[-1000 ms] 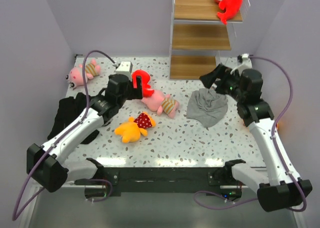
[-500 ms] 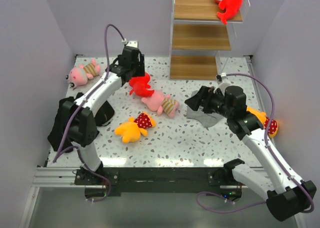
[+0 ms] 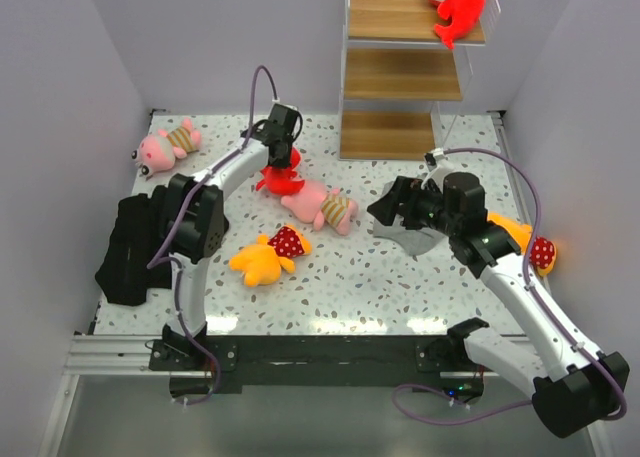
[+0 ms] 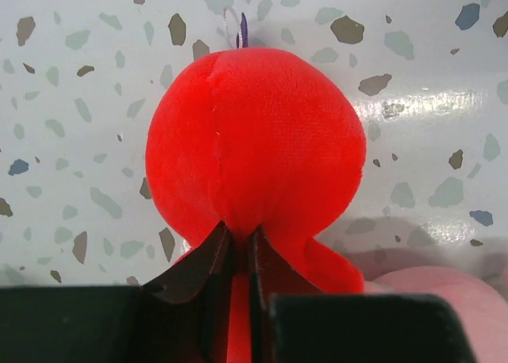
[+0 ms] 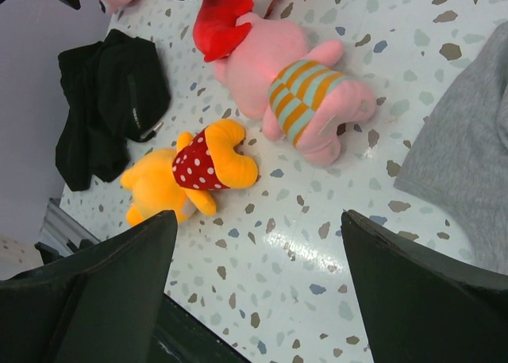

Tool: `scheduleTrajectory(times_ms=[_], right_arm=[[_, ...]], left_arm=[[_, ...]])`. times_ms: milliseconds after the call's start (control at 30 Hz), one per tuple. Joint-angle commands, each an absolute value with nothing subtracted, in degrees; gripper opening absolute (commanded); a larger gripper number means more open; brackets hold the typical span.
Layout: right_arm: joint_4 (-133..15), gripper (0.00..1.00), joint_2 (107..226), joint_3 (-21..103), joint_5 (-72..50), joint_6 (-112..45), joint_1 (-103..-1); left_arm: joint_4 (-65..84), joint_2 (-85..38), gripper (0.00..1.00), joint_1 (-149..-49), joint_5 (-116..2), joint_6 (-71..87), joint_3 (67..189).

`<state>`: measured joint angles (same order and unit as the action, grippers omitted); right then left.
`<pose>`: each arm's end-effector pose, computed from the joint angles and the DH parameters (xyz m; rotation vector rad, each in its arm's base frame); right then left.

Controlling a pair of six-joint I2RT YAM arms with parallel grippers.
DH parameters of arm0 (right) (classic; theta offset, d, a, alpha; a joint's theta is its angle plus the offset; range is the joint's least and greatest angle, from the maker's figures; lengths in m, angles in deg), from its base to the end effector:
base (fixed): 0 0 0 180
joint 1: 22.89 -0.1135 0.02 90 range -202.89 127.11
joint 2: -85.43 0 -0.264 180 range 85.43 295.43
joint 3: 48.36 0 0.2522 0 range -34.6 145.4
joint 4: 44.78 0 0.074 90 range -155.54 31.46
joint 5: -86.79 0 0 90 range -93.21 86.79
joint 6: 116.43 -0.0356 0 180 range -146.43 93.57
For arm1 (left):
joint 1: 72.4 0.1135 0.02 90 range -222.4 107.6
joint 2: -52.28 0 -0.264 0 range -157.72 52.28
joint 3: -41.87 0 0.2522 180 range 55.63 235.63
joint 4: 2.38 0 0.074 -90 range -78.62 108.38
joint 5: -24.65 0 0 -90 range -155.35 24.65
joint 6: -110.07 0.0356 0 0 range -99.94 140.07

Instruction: Place and organize the stuffed toys onto the shelf

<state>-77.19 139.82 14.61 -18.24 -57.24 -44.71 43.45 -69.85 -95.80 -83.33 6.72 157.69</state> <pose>0.1960 0.0884 0.3220 -0.0151 2.0740 0.8412 0.4424 -0.1795 0.2242 0.0811 2.4215 0.1017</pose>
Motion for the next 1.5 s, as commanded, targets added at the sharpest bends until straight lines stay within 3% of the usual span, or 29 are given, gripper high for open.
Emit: scheduleTrajectory(times_ms=[0,300,533,633,767,1067,1467], right_arm=[[-75.4,0.88,138.5,14.3,-19.5,-56.7,-45.2],[-69.0,0.88,138.4,12.4,-23.1,-61.3,-45.4],[-45.3,0.88,140.3,4.8,-32.0,-70.9,-46.4],[-39.2,0.88,141.7,3.9,-31.6,-74.4,-47.5],[-31.7,0.86,146.0,4.7,-30.5,-78.7,-50.7],[-22.3,0.83,152.6,7.3,-20.0,-87.3,-58.8],[-4.8,0.74,162.8,11.4,-10.8,-101.6,-68.3]], left_arm=[[44.4,-68.3,0.0,-95.3,-83.5,7.8,160.0],[38.6,-52.1,0.0,-92.9,-68.6,3.3,152.2],[26.4,-39.3,0.0,-90.9,-47.8,-3.2,138.3],[14.7,-33.4,0.0,-89.0,-34.6,-13.2,129.2],[-20.1,-27.4,0.0,-87.0,-22.9,-35.1,114.6],[-56.0,-26.9,0.0,-86.6,-24.9,-59.8,102.6],[-66.8,-22.8,0.0,-86.6,-30.9,-56.5,97.5]])
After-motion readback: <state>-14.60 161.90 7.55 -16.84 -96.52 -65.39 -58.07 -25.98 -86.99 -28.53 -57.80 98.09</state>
